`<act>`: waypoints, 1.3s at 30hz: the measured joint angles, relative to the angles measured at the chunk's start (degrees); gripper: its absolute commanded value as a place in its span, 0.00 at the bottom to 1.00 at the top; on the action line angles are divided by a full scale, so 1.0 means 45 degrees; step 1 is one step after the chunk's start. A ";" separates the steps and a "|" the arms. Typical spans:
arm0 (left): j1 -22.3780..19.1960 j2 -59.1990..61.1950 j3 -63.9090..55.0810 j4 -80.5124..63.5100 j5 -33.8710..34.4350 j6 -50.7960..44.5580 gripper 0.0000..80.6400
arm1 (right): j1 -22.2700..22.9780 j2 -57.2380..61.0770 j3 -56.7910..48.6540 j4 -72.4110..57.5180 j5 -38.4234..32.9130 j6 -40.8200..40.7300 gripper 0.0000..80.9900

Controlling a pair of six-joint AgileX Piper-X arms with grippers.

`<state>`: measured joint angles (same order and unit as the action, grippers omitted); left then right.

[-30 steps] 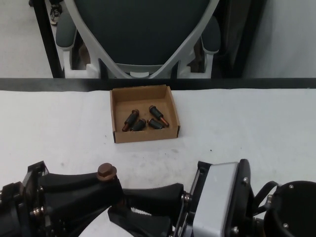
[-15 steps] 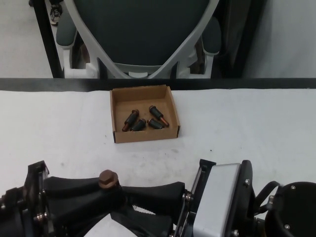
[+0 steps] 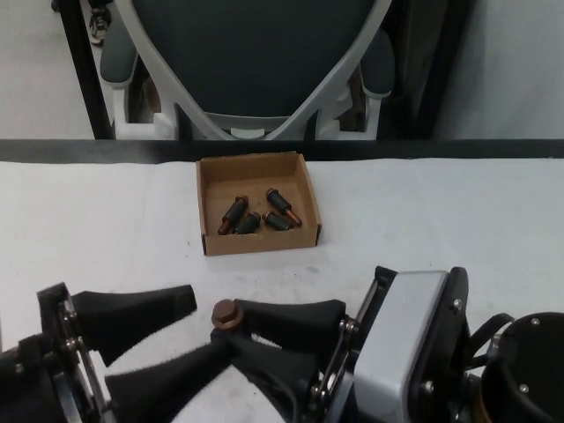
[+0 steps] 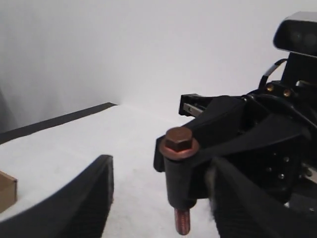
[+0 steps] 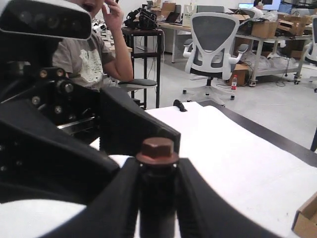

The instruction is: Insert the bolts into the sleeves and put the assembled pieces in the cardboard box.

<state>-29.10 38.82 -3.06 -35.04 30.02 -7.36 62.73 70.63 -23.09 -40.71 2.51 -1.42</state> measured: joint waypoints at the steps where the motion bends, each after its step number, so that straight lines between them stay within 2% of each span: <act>1: 0.0000 0.0000 0.0010 0.0023 -0.0187 0.0232 0.49 | -0.0130 0.0000 0.0000 0.0000 0.0144 0.0039 0.00; 4: 0.0000 0.0000 0.0010 0.0082 -0.0505 0.1280 0.17 | -0.0417 0.0000 -0.0033 0.0000 0.0174 0.0221 0.00; 5: 0.0000 0.0000 0.0010 0.0140 -0.0639 0.1734 0.01 | -0.0616 0.0000 -0.0074 0.0099 0.0129 0.0385 0.00; 7: 0.0000 0.0000 0.0010 0.0217 -0.1033 0.2668 0.01 | -0.1188 0.0000 -0.0358 0.0791 -0.0162 0.0734 0.00; 11: 0.0000 0.0000 0.0010 0.0667 -0.1602 0.3873 0.01 | -0.3089 0.0000 -0.1685 0.3990 -0.1116 0.1052 0.00; 16: 0.0000 0.0000 0.0010 0.1025 -0.2628 0.4476 0.01 | -0.3987 0.0175 -0.2991 0.5847 -0.1742 0.1093 0.00; 20: 0.0000 -0.0109 0.0010 0.1252 -0.3241 0.4772 0.01 | -0.5109 0.1309 -0.4398 0.7032 -0.2527 0.1093 0.00; 30: 0.0000 -0.0420 -0.0024 0.1303 -0.3919 0.4872 0.01 | -0.5869 0.4659 -0.7065 0.8681 -0.3254 0.0797 0.00; 39: 0.0000 -0.0420 -0.0024 0.1409 -0.3973 0.4872 0.01 | -0.6609 0.8425 -1.1752 1.1417 -0.3706 0.0316 0.00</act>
<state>-29.10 36.93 -3.17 -28.70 12.14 14.57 32.99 108.55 -75.98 10.67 -14.16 0.00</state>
